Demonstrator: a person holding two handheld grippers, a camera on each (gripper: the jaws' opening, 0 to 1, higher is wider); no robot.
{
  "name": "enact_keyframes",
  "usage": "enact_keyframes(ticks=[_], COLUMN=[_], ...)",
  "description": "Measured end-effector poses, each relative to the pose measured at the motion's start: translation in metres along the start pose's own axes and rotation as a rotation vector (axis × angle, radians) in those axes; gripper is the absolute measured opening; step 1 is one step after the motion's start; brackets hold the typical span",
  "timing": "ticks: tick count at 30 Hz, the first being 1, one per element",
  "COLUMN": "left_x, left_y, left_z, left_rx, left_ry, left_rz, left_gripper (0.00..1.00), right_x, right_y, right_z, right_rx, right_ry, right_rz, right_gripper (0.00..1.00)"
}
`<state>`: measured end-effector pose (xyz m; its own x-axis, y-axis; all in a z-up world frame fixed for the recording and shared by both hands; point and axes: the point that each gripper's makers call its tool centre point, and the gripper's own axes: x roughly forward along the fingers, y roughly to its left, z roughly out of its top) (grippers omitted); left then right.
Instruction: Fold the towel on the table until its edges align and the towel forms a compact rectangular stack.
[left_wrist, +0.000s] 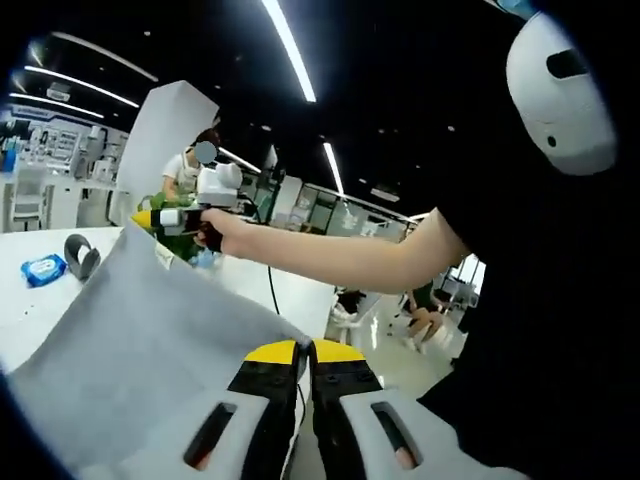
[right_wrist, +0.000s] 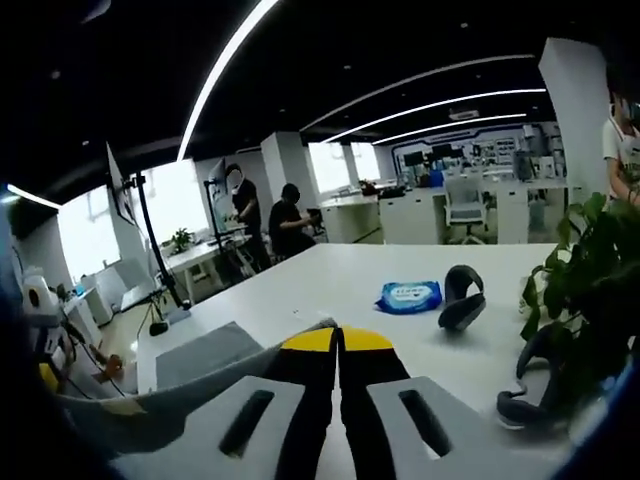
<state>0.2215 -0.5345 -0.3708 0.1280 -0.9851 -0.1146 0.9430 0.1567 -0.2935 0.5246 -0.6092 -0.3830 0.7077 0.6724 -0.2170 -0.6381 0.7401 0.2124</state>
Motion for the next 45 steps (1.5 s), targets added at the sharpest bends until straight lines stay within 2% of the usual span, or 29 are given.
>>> enact_keyframes(ticks=[7, 9, 10, 11, 12, 13, 14, 15, 17, 19, 21, 22, 23, 24, 25, 26, 29, 31, 32, 33, 36, 40, 43, 45], left_x=[0.009, 0.012, 0.014, 0.015, 0.017, 0.02, 0.022, 0.024, 0.026, 0.026, 0.026, 0.026, 0.026, 0.026, 0.026, 0.026, 0.025, 0.023, 0.022, 0.021, 0.021, 0.02, 0.02, 0.019], left_y=[-0.016, -0.028, -0.032, -0.034, -0.034, -0.032, -0.027, -0.018, -0.011, -0.015, -0.021, -0.024, -0.026, -0.026, -0.027, -0.028, -0.029, -0.029, -0.031, -0.031, -0.033, -0.034, -0.035, -0.036], left_z=[0.021, 0.028, 0.03, 0.031, 0.029, 0.024, 0.019, 0.009, -0.003, -0.009, -0.011, -0.013, -0.015, -0.016, -0.018, -0.02, -0.024, -0.029, -0.031, -0.032, -0.034, -0.035, -0.036, -0.036], left_rx=[0.048, 0.051, 0.067, 0.11, 0.136, 0.132, 0.12, 0.09, 0.066, 0.06, 0.048, 0.046, 0.047, 0.048, 0.044, 0.038, 0.012, -0.005, -0.029, -0.037, -0.054, -0.072, -0.069, -0.07], left_ry=[-0.009, -0.017, -0.018, -0.018, -0.014, 0.003, 0.017, 0.047, 0.076, 0.081, 0.082, 0.086, 0.09, 0.093, 0.098, 0.099, 0.1, 0.103, 0.106, 0.105, 0.106, 0.106, 0.11, 0.111], left_rz=[-0.031, -0.074, -0.074, -0.074, -0.069, -0.059, -0.041, -0.009, 0.007, -0.007, -0.027, -0.034, -0.036, -0.036, -0.037, -0.039, -0.038, -0.033, -0.036, -0.036, -0.041, -0.045, -0.044, -0.045], left_gripper=[0.03, 0.03, 0.03, 0.03, 0.03, 0.03, 0.03, 0.03, 0.03, 0.03, 0.03, 0.03, 0.03, 0.03, 0.03, 0.03, 0.03, 0.04, 0.04, 0.04, 0.04, 0.04, 0.04, 0.04], right_x=[-0.013, -0.018, -0.023, -0.026, -0.03, -0.029, -0.028, -0.026, -0.026, -0.028, -0.032, -0.037, -0.042, -0.046, -0.054, -0.064, -0.089, -0.108, -0.111, -0.124, -0.143, -0.169, -0.178, -0.179], right_y=[-0.012, -0.022, -0.027, -0.029, -0.03, -0.032, -0.031, -0.03, -0.029, -0.024, -0.014, -0.008, -0.003, 0.002, 0.007, 0.014, 0.023, 0.031, 0.031, 0.037, 0.045, 0.057, 0.063, 0.069], right_z=[0.022, 0.039, 0.049, 0.056, 0.058, 0.056, 0.046, 0.028, -0.002, -0.031, -0.064, -0.089, -0.112, -0.129, -0.157, -0.182, -0.231, -0.257, -0.26, -0.277, -0.295, -0.326, -0.336, -0.339], right_rx=[-0.023, -0.022, 0.018, 0.015, -0.002, -0.002, 0.011, -0.004, -0.02, 0.033, 0.089, 0.114, 0.132, 0.143, 0.143, 0.112, 0.127, 0.126, 0.126, 0.127, 0.134, 0.132, 0.159, 0.236], right_ry=[-0.024, -0.082, -0.112, -0.133, -0.125, -0.115, -0.076, -0.012, 0.078, 0.128, 0.207, 0.275, 0.357, 0.401, 0.476, 0.541, 0.655, 0.7, 0.7, 0.716, 0.727, 0.811, 0.835, 0.827], right_rz=[0.009, -0.027, -0.029, -0.025, -0.027, -0.027, -0.021, -0.015, -0.022, -0.002, 0.014, 0.018, 0.034, 0.032, 0.024, 0.029, 0.008, -0.008, -0.015, -0.03, -0.057, -0.082, -0.1, -0.117], right_gripper=[0.0, 0.0, 0.0, 0.0, 0.0, 0.0, 0.0, 0.0, 0.0, 0.0, 0.0, 0.0, 0.0, 0.0, 0.0, 0.0, 0.0, 0.0, 0.0, 0.0, 0.03, 0.09, 0.06, 0.07])
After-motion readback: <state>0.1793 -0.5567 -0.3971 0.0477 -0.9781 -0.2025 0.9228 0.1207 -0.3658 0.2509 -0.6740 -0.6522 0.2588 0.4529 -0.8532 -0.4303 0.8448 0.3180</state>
